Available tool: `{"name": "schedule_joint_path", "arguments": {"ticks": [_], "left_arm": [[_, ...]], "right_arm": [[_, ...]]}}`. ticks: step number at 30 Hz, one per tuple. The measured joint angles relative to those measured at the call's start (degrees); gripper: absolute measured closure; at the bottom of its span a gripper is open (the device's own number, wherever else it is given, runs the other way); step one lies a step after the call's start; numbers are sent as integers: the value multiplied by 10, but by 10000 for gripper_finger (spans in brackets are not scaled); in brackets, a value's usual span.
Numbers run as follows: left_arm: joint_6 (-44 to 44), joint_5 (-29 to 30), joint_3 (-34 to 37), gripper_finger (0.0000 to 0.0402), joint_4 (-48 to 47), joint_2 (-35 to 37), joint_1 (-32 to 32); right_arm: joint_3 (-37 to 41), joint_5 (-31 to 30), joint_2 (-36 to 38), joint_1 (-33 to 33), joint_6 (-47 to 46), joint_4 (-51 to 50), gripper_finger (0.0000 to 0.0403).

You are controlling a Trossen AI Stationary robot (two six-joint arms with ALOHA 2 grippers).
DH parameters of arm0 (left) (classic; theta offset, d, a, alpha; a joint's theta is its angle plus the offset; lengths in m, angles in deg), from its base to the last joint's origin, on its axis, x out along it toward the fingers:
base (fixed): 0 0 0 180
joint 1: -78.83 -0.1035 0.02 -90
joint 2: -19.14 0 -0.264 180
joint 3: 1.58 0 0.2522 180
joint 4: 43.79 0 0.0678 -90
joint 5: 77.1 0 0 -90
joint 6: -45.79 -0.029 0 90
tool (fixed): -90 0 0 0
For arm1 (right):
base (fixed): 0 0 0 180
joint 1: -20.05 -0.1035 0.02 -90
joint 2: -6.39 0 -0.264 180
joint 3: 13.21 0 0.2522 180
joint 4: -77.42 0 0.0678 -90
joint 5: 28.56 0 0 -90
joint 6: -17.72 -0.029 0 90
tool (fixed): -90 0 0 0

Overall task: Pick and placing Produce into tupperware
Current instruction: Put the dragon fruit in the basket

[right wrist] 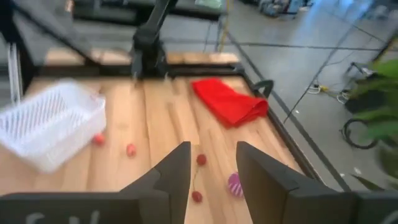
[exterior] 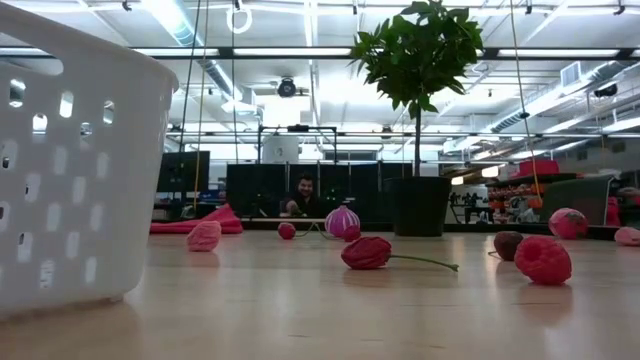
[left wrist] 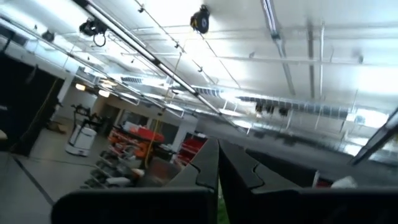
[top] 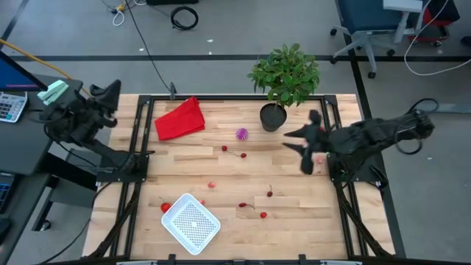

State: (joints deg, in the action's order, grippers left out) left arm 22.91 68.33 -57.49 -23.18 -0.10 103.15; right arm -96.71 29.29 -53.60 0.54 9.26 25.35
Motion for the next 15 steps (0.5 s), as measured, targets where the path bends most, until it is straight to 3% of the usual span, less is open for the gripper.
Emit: {"name": "schedule_joint_path", "arguments": {"ticks": [5,9,12,15], "left_arm": [[-20,0,-10,377,0,1,0],[-18,0,-10,368,-2,1,0],[-1,0,-10,364,-2,1,0],[32,0,-10,362,-2,1,0]], "right_arm": [[-2,8,-56,0,10,-7,266],[-2,-37,-71,7,-8,-64,266],[-2,-65,-58,21,-108,-158,266],[-2,-54,-36,47,-307,-285,266]]}}
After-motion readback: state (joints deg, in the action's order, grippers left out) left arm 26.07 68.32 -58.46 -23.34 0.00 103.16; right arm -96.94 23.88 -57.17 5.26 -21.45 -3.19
